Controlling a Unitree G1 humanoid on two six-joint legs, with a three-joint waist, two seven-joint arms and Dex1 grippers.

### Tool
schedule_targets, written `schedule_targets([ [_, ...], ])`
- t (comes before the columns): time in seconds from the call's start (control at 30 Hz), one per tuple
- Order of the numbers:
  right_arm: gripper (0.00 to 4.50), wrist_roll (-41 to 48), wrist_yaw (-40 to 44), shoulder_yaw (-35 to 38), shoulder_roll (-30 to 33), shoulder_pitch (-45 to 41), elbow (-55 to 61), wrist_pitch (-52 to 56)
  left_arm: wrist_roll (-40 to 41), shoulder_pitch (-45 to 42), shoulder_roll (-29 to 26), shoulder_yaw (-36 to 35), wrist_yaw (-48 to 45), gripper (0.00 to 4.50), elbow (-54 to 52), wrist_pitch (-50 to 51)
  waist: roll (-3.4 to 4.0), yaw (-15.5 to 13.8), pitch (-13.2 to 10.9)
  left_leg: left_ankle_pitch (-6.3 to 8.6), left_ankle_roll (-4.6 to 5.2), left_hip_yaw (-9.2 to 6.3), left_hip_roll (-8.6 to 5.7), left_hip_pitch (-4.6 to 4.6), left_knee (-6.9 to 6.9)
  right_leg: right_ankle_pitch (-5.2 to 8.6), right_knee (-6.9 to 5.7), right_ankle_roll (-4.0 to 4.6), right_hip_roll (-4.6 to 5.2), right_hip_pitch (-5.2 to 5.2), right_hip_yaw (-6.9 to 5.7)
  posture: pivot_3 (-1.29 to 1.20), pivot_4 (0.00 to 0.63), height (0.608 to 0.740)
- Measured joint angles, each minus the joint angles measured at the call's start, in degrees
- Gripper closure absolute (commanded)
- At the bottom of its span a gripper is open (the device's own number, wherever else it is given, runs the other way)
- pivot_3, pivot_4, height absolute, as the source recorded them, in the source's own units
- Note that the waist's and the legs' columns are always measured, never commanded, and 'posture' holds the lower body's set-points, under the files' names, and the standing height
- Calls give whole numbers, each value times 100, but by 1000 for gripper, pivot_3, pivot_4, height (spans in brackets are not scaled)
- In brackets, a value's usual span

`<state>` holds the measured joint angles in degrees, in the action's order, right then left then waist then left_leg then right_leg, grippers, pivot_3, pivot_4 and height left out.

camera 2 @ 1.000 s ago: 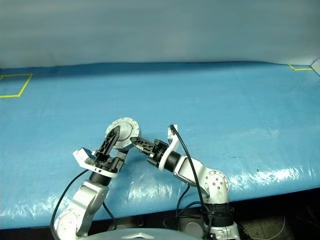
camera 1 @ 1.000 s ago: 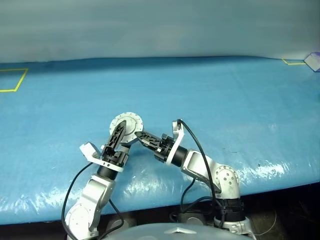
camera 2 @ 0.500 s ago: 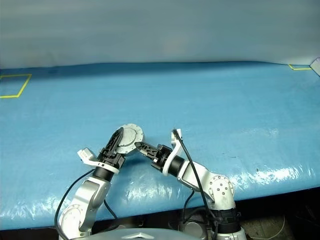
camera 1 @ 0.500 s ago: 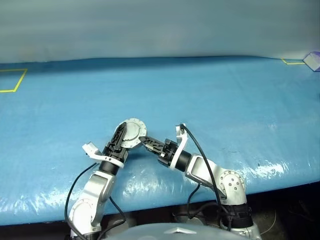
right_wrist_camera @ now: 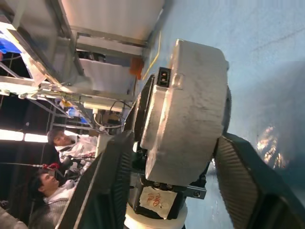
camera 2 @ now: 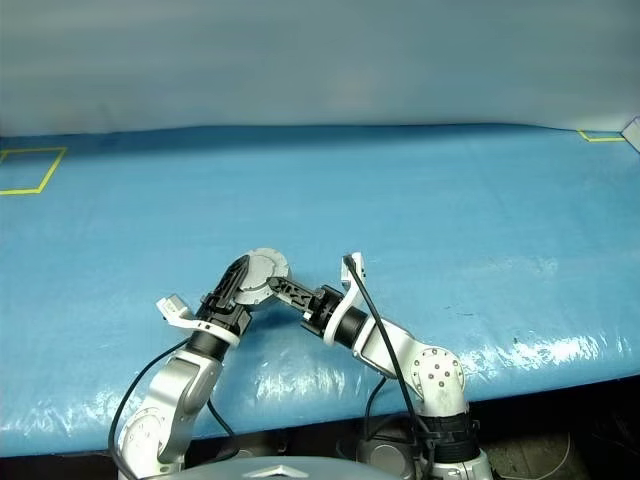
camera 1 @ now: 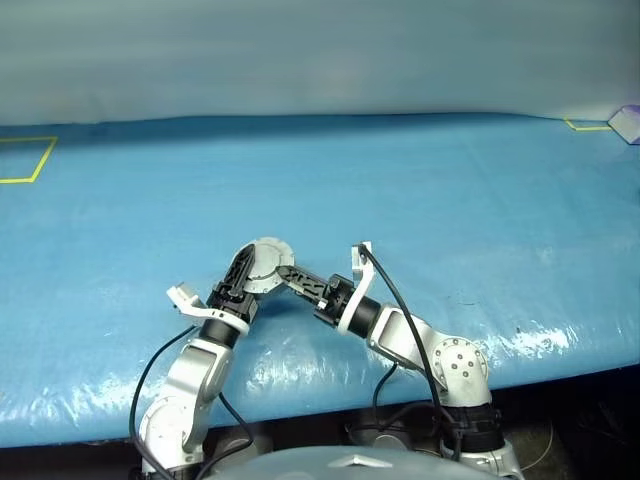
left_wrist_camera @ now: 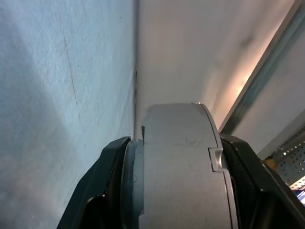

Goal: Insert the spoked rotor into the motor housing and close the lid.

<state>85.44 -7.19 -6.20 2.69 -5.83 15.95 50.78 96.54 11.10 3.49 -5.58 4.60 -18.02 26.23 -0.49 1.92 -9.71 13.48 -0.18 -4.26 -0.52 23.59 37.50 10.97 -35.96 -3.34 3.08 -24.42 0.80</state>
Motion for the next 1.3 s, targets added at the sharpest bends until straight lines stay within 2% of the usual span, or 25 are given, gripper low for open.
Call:
schedule_targets([
  [0.1,33,-454,239,-14,198,-169,139,-81,-179,-377,7,-38,200,2081,97,-81,0,-8,0,0,0,1,-3,0,7,-4,1,-2,0,6,2,0,150,740],
  [0.2,0,-1437,581,-163,828,-175,336,-197,-275,-831,-107,-290,395,2081,369,-148,-1,-40,1,0,0,0,-6,0,10,-6,3,-4,0,7,3,0,150,740],
  [0.4,0,-3029,1266,-489,1498,374,989,-732,-580,-2136,-1008,-1179,463,2081,1482,-180,-3,-52,2,-3,-2,-10,6,-4,10,-8,-8,2,-19,7,1,0,150,740],
  [0.67,0,-5313,1882,-1456,1948,1088,1380,-1921,-1684,-4249,-1478,-1769,124,2081,4187,-343,-35,-115,2,-3,-3,-12,-7,-3,36,-18,7,-16,-15,29,5,0,150,740],
  [0.77,0,-5701,1925,-1475,1758,1241,1377,-2205,-2217,-4869,-1594,-1842,-218,2081,5269,-352,-44,-114,-4,-3,-3,-14,-6,-2,34,-19,5,-17,-16,26,3,0,150,740],
  [0.9,0,-5812,1832,-1371,1484,1351,1367,-2060,-3021,-5807,-1768,-1962,-634,2081,6878,-704,-61,-110,-11,-3,-4,-14,-6,-1,33,-20,6,-17,-16,26,3,0,150,740],
  [1.03,0,-5889,1829,-1350,1422,1339,1365,-1887,-3540,-6455,-1842,-2234,-848,2081,7970,-1063,-64,-104,-12,-3,-3,-14,-6,2,28,-35,7,-42,-15,21,3,0,150,740],
  [1.17,0,-5920,1804,-1283,1287,1335,1366,-1711,-4105,-6729,-1904,-2325,-841,2081,8570,-1159,-65,-87,-12,-3,-4,-14,-5,1,20,-36,6,-43,-15,16,4,0,150,740],
  [1.3,0,-5964,1799,-1200,1196,1347,1366,-1635,-4386,-6853,-1958,-2539,-753,775,8698,-1162,-64,-70,-12,-5,-7,-12,-4,-1,21,-39,3,-47,-14,15,5,0,150,740],
])
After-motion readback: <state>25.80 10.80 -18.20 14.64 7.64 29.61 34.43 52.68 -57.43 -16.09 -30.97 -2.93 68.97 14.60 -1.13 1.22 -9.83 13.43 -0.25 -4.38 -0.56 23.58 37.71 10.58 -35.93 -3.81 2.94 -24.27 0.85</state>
